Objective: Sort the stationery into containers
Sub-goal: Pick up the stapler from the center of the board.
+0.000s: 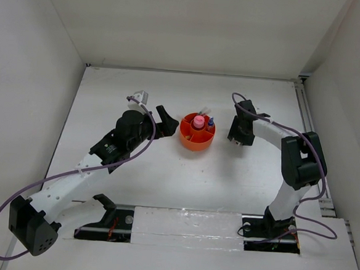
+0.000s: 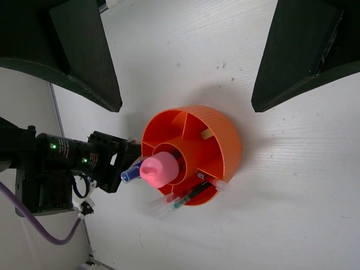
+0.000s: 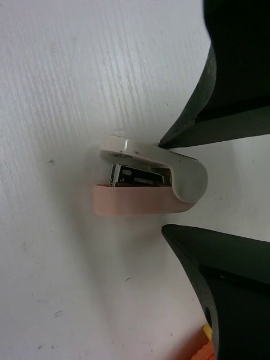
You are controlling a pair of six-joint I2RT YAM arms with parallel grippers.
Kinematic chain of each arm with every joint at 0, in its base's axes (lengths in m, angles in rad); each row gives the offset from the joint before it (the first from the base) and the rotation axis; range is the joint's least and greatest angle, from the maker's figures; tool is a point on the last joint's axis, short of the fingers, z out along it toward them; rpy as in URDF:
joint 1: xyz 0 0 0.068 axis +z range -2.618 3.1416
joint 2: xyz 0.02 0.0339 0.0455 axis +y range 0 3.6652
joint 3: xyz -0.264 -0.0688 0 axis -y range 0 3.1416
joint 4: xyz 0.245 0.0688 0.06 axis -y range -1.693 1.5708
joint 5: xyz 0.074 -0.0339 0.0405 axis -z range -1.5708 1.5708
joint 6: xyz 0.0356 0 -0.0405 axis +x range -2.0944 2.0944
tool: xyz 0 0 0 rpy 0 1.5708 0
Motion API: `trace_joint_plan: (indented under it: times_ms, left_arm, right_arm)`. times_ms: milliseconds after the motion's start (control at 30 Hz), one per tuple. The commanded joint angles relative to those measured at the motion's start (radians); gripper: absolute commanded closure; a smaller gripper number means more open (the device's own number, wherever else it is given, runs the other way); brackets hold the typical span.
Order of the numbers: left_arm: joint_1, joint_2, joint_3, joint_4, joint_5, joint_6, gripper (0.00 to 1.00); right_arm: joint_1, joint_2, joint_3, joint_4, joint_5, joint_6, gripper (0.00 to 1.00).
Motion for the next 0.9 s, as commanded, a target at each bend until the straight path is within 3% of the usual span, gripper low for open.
trace_joint_plan:
  times_ms: [0,233,333,367,400,567,867]
  left_arm:
    - [0.000,-0.022,0.046,0.019,-0.001,0.015,0.00]
    - [0.000,-0.022,0.046,0.019,0.008,0.015,0.00]
    - [0.000,-0.022,0.046,0.028,0.008,0.015,0.00]
    - [0.000,-0.022,0.046,0.028,0.008,0.015,0.00]
    - [0.000,-0.022,0.046,0.028,0.008,0.015,0.00]
    - [0.000,-0.031,0.055,0.008,0.008,0.015,0.00]
    - [0.000,-0.031,0.075,0.057,0.165,0.024,0.00]
  right_arm:
    - [-0.006,0.021,0.049,-0.028,-0.016,-0.002,0.38]
    - [-0.006,0.039,0.068,-0.046,-0.007,-0.002,0.61]
    - [-0.006,0.039,0.068,-0.056,-0.007,-0.011,0.79]
    - [-0.006,0.039,0.068,-0.056,0.002,-0.011,0.96]
    - [-0.006,0.039,0.068,-0.056,0.002,-0.011,1.00]
    - [-0.006,-0.057,0.006,0.008,0.039,-0.061,1.00]
    - [0.089,-0.542,-0.156,0.183,-0.212,-0.270,1.00]
